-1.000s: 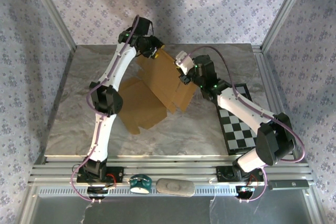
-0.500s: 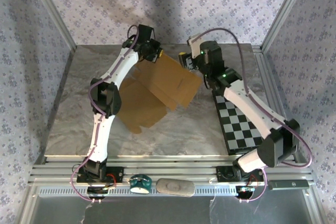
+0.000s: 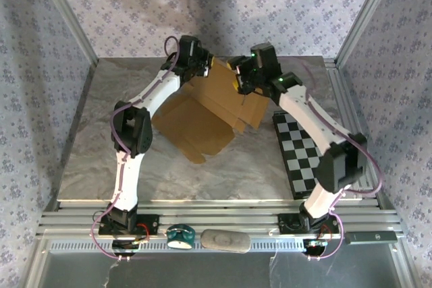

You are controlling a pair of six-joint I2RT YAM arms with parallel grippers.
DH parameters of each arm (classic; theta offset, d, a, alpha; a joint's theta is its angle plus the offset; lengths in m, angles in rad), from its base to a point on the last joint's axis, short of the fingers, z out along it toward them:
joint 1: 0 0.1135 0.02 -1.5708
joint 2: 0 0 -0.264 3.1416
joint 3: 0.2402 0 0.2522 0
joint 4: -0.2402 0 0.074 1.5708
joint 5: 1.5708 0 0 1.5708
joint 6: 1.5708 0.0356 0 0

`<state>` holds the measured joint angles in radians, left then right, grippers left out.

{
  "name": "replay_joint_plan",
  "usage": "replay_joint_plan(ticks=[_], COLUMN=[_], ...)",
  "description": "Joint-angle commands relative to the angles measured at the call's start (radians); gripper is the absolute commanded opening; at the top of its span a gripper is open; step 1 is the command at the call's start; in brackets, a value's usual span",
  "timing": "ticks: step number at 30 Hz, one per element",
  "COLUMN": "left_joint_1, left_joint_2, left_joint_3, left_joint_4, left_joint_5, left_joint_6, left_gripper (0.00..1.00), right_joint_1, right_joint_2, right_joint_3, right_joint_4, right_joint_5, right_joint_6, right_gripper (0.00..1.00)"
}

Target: Fold the paper box

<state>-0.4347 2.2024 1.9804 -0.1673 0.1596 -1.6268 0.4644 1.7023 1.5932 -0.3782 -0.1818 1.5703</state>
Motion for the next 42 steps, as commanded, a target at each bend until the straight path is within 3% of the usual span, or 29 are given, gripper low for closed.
replay_joint_plan(ticks=[1, 7, 17, 27, 33, 37, 38, 41, 42], left_joint_1=[-0.002, -0.012, -0.025, -0.044, -0.053, -0.056, -0.056, -0.047, -0.04], left_joint_2=[-0.086, -0.145, -0.189, -0.223, -0.249, -0.265, -0.268, -0.29, -0.303], left_joint_3=[-0.074, -0.196, -0.256, -0.267, -0.291, -0.289, -0.288, -0.286, -0.287], left_joint_4=[0.112, 0.174, 0.192, 0.172, 0.171, 0.162, 0.156, 0.124, 0.098], left_joint_5=[0.003, 0.0, 0.002, 0.002, -0.008, 0.0, 0.006, 0.025, 0.027], left_joint_6=[-0.029, -0.038, -0.021, 0.018, 0.02, 0.03, 0.03, 0.043, 0.051], left_gripper=[0.0, 0.0, 0.0, 0.0, 0.0, 0.0, 0.05, 0.47, 0.56], right_joint_1=[-0.002, -0.001, -0.008, -0.033, -0.069, -0.093, -0.098, -0.114, -0.12], right_joint_2=[0.024, 0.045, 0.062, 0.065, 0.067, 0.071, 0.075, 0.083, 0.086], right_joint_3=[0.009, 0.013, 0.011, -0.015, -0.014, -0.025, -0.024, -0.022, -0.022], right_joint_4=[0.052, 0.012, -0.028, -0.022, -0.032, -0.036, -0.032, -0.013, 0.01], right_joint_5=[-0.002, 0.055, 0.114, 0.153, 0.155, 0.126, 0.116, 0.076, 0.062], right_joint_6=[0.247, 0.315, 0.325, 0.357, 0.345, 0.311, 0.291, 0.221, 0.182], right_gripper=[0.62, 0.57, 0.42, 0.33, 0.18, 0.01, 0.0, 0.0, 0.0])
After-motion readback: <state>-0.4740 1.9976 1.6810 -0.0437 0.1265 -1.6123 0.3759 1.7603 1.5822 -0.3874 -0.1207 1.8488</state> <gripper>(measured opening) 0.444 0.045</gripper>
